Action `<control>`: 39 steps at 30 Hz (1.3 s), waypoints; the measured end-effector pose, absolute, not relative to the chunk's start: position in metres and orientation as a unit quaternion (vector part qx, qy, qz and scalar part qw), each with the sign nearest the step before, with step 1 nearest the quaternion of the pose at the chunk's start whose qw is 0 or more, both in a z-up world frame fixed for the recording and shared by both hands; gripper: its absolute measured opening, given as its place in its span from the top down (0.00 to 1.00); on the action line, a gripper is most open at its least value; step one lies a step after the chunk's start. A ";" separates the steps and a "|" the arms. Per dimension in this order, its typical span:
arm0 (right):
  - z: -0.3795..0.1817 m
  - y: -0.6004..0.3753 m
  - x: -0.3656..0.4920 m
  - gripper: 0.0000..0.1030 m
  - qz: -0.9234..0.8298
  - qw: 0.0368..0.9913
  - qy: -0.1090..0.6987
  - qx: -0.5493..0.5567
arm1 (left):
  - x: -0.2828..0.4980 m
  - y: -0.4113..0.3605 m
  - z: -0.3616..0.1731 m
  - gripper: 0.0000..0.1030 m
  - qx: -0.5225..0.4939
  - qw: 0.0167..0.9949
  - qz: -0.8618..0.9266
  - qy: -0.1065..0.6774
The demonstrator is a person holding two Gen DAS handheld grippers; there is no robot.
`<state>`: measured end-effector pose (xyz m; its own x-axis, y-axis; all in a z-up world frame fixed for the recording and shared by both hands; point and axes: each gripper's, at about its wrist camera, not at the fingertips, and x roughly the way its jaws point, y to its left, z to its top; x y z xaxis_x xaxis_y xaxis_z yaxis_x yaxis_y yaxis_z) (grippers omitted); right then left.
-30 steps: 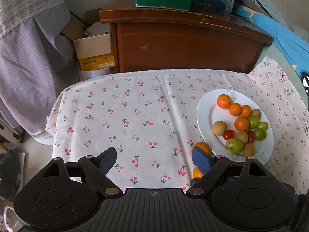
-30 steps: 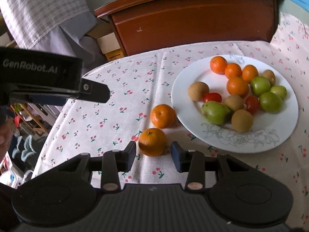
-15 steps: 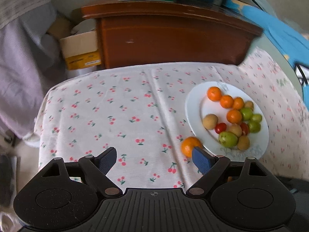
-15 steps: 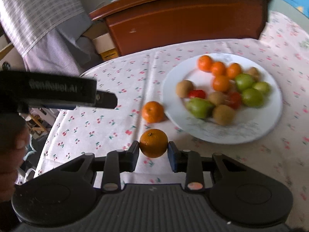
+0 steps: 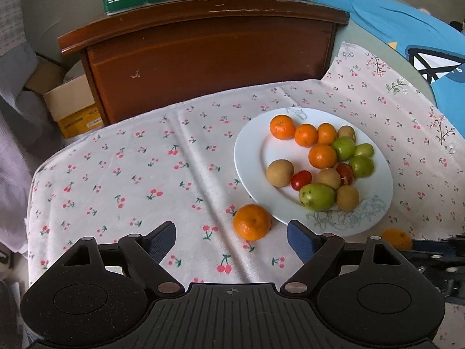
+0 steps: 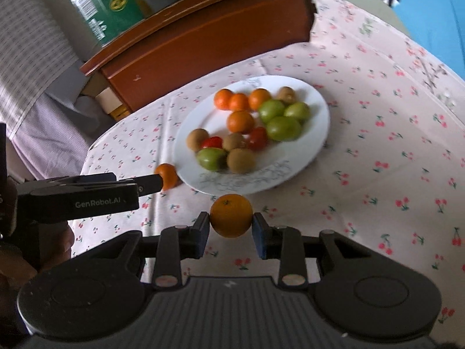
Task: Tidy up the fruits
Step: 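Grasp a mandarin with the right gripper while the left gripper approaches another mandarin, then grasp the last mandarin with the left gripper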
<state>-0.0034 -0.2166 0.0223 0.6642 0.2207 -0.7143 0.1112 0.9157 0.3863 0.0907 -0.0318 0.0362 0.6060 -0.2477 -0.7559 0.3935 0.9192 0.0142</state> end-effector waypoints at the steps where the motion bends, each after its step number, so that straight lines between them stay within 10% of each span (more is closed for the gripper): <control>1: 0.022 -0.219 -0.004 0.69 0.028 0.888 0.408 0.208 | 0.091 -0.033 0.035 0.18 0.093 0.893 -0.183 0.401; 15: 0.024 -0.232 -0.003 0.69 0.012 0.884 0.402 0.237 | 0.095 -0.045 0.021 0.51 0.126 0.875 -0.256 0.390; 39: 0.026 -0.233 -0.001 0.69 0.014 0.886 0.395 0.242 | 0.091 -0.043 0.024 0.72 0.162 0.874 -0.256 0.379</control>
